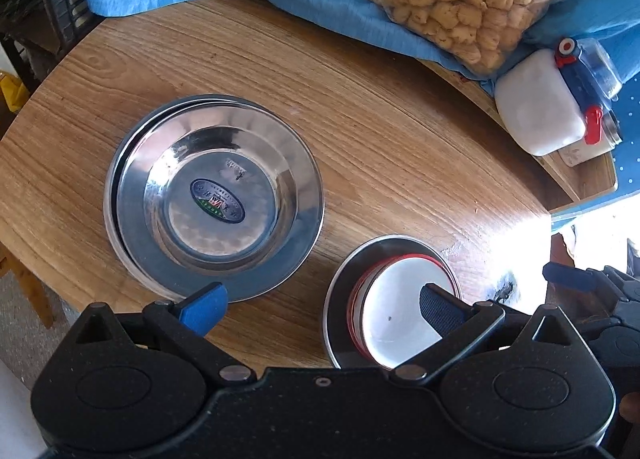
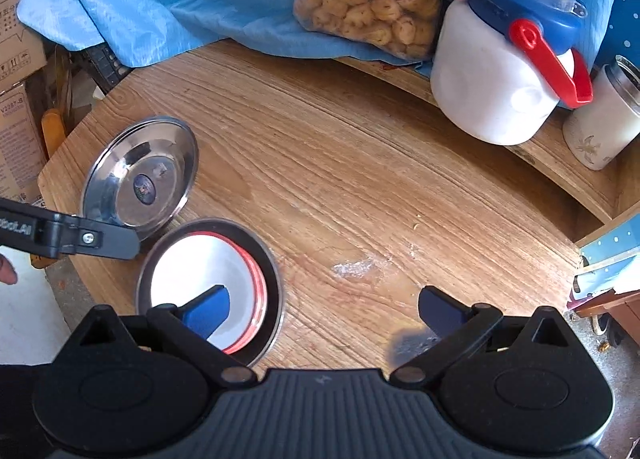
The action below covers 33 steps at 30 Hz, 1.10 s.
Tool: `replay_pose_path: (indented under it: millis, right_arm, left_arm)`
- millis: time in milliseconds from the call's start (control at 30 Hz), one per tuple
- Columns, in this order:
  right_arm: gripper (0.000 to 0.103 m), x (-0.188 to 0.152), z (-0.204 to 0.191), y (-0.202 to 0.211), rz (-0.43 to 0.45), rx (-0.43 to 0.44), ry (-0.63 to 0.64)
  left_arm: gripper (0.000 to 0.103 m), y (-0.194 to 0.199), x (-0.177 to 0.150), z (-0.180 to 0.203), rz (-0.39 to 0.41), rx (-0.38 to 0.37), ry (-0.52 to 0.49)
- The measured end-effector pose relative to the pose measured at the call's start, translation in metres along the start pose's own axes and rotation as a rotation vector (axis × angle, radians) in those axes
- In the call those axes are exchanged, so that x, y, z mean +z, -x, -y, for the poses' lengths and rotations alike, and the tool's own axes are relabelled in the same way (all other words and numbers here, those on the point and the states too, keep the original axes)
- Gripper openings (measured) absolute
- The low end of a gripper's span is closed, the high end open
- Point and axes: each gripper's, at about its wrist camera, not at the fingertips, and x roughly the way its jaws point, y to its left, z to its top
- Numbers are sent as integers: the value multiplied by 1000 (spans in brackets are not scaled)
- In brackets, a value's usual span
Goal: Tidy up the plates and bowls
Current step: 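Withdraw the open left gripper from the nested bowls, then grasp the deep steel bowl rim with the left gripper while the right gripper grasps it too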
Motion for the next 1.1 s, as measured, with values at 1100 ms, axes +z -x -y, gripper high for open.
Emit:
replay_pose_path:
  millis: [1100]
  right_arm:
    - [103, 4, 0, -30, -91, -35, 170]
  left_arm:
    - [102, -24, -45, -15, -48, 95, 165]
